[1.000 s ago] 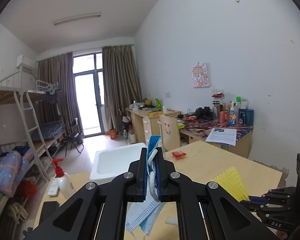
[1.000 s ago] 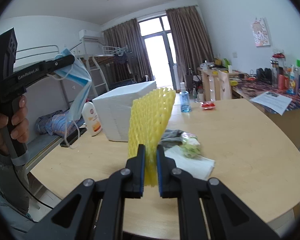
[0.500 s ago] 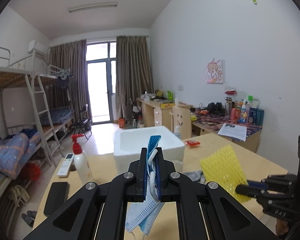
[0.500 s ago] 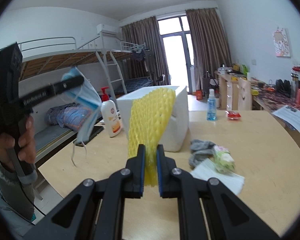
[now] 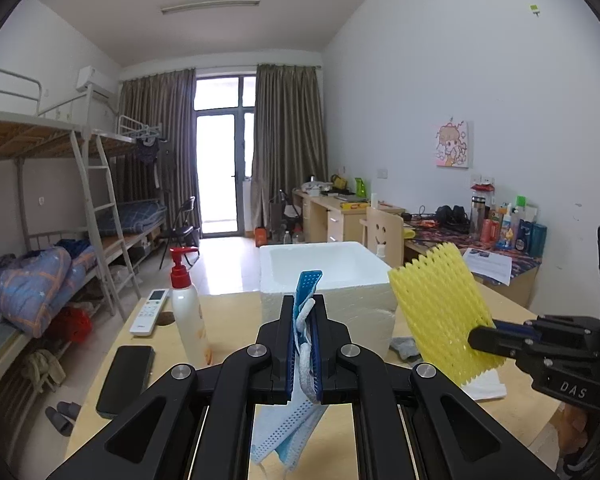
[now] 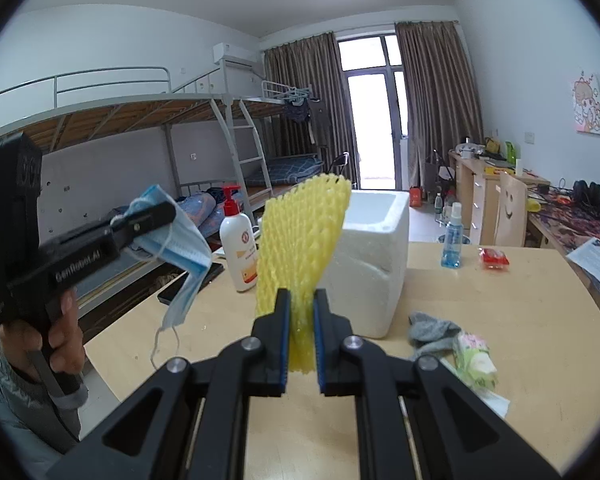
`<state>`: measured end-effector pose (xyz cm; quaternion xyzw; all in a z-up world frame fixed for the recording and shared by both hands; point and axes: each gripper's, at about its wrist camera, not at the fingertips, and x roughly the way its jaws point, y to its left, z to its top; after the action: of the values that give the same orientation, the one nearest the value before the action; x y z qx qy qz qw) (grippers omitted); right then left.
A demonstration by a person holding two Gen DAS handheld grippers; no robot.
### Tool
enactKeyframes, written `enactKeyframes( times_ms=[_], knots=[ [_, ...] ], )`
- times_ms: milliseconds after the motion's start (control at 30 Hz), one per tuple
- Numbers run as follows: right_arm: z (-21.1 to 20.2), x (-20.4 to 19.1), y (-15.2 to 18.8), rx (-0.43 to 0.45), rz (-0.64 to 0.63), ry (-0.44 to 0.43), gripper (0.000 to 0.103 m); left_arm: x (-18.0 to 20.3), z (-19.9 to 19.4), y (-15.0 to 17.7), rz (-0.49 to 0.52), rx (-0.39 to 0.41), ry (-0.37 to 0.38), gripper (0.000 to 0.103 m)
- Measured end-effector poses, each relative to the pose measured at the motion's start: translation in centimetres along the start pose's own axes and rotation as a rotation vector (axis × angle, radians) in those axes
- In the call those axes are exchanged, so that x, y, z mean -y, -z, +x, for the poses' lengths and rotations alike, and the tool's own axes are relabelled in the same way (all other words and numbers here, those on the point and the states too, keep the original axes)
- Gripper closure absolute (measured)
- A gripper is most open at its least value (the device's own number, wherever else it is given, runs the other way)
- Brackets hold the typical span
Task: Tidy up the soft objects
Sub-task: 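Carry the mesh sleeve and blue mask over the white foam box with both grippers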
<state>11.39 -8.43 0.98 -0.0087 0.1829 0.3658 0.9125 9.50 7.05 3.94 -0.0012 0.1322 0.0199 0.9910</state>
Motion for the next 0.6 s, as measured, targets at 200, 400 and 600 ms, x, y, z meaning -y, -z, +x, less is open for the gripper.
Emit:
enactKeyframes(
  times_ms=[200,400,600],
  knots=[
    [1.0,0.3,-1.1,-0.004,-0.008,0.001,0.089,-0.4,0.7,-0.6,-0.003,0.001,-0.001,0.096],
    [1.6,0.4,-2.2,-0.007,-0.019,-0.001,0.089,-0.9,1.4,-1.5,-0.011,0.007,-0.004,0.096],
    [2.6,1.0,-3.3,-0.007,-0.019,0.000,0.089,-1.1,2.4,-2.9,-0.008,0.013,-0.008,0.096]
  ],
)
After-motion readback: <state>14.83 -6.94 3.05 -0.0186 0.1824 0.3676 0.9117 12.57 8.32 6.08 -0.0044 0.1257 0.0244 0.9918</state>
